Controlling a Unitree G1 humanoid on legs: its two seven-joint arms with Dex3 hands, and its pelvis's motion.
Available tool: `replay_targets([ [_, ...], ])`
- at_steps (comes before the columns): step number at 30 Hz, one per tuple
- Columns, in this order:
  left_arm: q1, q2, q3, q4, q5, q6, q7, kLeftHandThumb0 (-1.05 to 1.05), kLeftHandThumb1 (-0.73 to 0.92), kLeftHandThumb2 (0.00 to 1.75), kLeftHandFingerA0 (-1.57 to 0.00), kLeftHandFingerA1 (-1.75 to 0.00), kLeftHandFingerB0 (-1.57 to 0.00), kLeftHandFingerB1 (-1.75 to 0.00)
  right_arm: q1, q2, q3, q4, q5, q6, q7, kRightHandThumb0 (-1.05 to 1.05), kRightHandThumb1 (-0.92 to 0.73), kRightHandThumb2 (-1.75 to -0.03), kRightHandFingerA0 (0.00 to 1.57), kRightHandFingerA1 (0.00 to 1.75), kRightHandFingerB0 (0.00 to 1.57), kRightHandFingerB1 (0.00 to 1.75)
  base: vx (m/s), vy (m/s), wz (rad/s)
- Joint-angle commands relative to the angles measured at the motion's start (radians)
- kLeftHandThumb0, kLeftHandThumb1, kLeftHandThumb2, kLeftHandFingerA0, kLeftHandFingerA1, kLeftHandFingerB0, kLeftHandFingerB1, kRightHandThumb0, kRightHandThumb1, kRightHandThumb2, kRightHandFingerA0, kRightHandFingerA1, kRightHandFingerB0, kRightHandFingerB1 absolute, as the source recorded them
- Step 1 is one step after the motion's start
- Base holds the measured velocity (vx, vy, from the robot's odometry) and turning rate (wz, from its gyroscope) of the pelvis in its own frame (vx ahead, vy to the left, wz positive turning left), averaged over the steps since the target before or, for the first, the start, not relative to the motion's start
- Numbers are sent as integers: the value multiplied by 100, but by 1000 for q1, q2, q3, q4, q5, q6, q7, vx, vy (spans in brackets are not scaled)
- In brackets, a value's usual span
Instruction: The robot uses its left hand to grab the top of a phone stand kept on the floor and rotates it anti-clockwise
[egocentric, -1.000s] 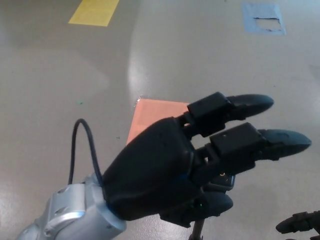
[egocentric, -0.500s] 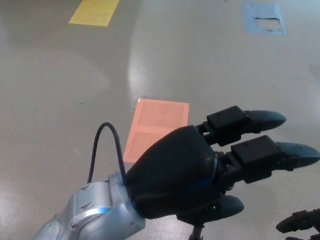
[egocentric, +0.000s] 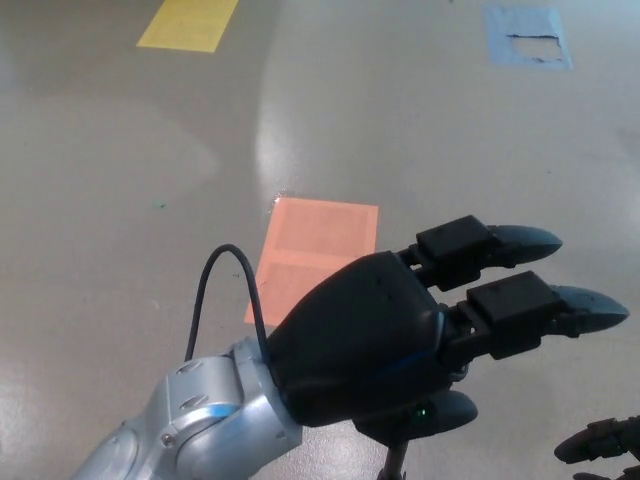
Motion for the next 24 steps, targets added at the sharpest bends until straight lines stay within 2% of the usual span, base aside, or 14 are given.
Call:
replay_targets([
  [1, -5, -2, 13, 23, 13, -24, 0, 5, 36, 83, 0, -45, -5, -48, -6, -20, -8, 5, 6, -12, 15, -47, -76, -62, 50, 39, 36, 34, 0, 0, 0],
  [8, 0, 2, 19, 34, 14, -29, -2, 3, 35, 82, -1, -45, -5, -48, -12, -17, -19, 0, 15, -4, 31, -45, -74, -62, 51, 40, 36, 34, 0, 0, 0],
  [9, 4, 1, 18, 40, 10, -33, 1, 4, 51, 55, -12, -31, -11, -35, -10, -18, -19, 0, 12, -6, 28, -46, -73, -61, 50, 39, 37, 34, 0, 0, 0],
  [10, 5, 1, 18, 41, 9, -34, 1, 4, 51, 55, -12, -31, -11, -35, -10, -18, -20, 0, 11, -7, 27, -46, -73, -61, 50, 39, 37, 34, 0, 0, 0],
  [11, 8, 3, 17, 42, 12, -33, -1, 2, 34, 80, -2, -46, -3, -48, -11, -17, -20, 4, 10, -6, 25, -45, -73, -62, 47, 38, 36, 34, 0, 0, 0],
  [12, 10, 5, 17, 43, 15, -31, -2, 2, 34, 80, -2, -46, -3, -48, -12, -16, -20, 6, 8, -5, 24, -45, -73, -62, 47, 38, 36, 34, 0, 0, 0],
  [13, 13, 7, 16, 45, 16, -28, -7, 2, 33, 80, -1, -46, -5, -48, -11, -16, -20, 7, 7, -5, 23, -45, -73, -62, 47, 38, 36, 34, 0, 0, 0],
  [14, 14, 8, 15, 46, 18, -27, -9, 2, 49, 54, -11, -30, -12, -36, -10, -17, -21, 4, 8, -7, 26, -45, -72, -61, 46, 38, 37, 34, 0, 0, 0],
  [24, 13, 8, 10, 76, 32, -30, -4, 0, 50, 54, -11, -31, -11, -35, -14, -15, -20, -1, 4, 10, 27, -42, -71, -61, 47, 38, 37, 34, 0, 0, 0],
])
